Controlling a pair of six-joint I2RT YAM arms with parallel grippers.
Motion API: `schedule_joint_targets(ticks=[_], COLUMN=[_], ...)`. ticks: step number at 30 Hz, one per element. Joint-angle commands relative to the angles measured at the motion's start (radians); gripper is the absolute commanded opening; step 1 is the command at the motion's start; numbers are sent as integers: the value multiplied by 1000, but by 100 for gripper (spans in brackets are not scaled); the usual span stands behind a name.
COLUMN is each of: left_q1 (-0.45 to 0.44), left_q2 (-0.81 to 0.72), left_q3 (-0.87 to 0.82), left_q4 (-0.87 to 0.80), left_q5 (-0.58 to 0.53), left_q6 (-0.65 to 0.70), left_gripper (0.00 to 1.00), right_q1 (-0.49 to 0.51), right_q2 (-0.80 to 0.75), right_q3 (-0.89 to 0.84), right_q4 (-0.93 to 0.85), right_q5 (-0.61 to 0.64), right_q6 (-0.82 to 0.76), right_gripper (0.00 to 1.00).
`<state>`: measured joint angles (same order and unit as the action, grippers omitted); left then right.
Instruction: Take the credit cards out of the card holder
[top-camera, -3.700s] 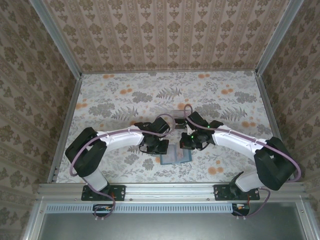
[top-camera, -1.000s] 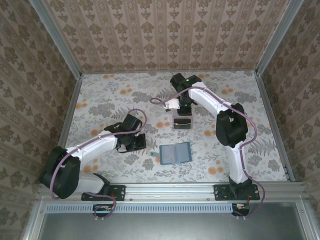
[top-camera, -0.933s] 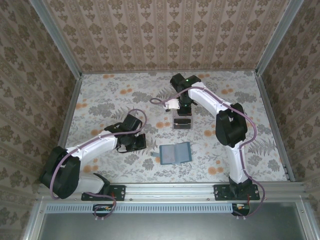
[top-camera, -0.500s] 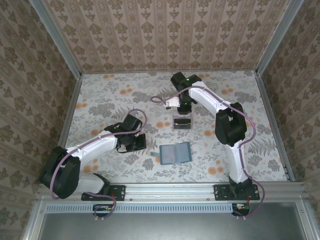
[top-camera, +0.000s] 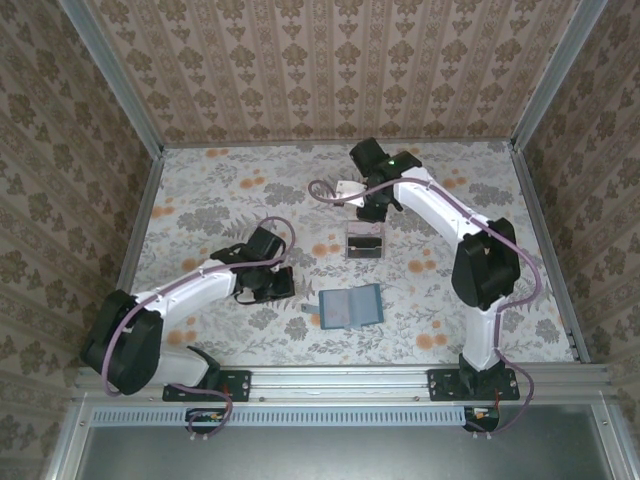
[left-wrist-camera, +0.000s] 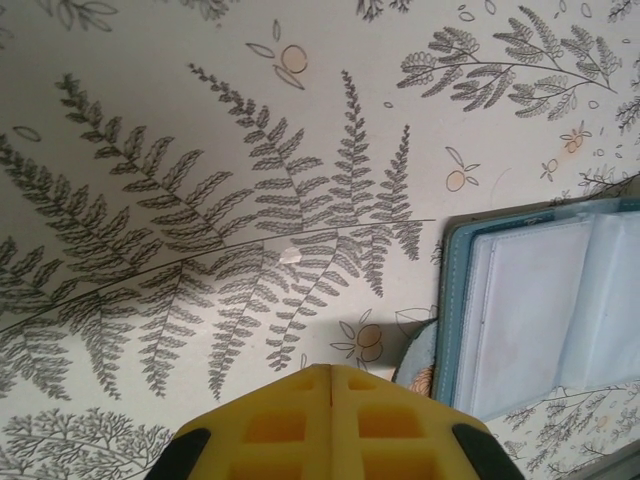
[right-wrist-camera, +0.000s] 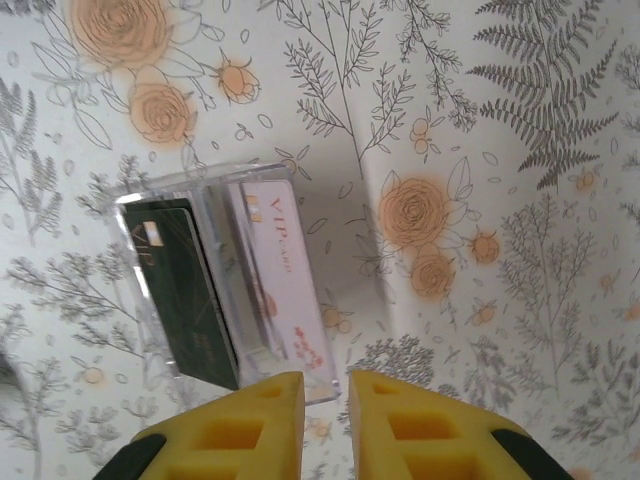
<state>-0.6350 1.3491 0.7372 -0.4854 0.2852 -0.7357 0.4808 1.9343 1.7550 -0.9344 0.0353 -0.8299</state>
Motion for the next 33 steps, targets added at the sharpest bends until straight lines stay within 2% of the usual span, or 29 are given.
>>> schedule_joint_targets(ticks=[1, 9, 14, 20, 25, 27, 33], left_q1=[-16, -91, -140, -189, -223, -231, -243], left_q2=[25, 92, 133, 166, 177, 182, 188], left_q3=[46, 98, 123, 129, 109, 101, 71], left_q4=[10, 25, 39, 47, 52, 52, 38], left_q5=[23, 19, 13, -3, -24, -33, -72], left_q6=[24, 15, 2, -19, -42, -47, -51], left_gripper=[5, 5, 5, 5, 5, 5, 4], right_q1=[27, 47, 47, 51, 75, 97, 169], right_q2=[-82, -258, -372, -468, -470, -460, -427], right_q3=[-90, -292, -418, -567, -702, -744, -794], right_q4=[77, 218, 265, 336, 472, 522, 560], right_q5=[-37, -35, -78, -313, -522, -561, -529], right_q6=[180, 624, 877, 1211, 1508, 1562, 1607], right_gripper=[20, 22, 18, 18, 19, 19, 18])
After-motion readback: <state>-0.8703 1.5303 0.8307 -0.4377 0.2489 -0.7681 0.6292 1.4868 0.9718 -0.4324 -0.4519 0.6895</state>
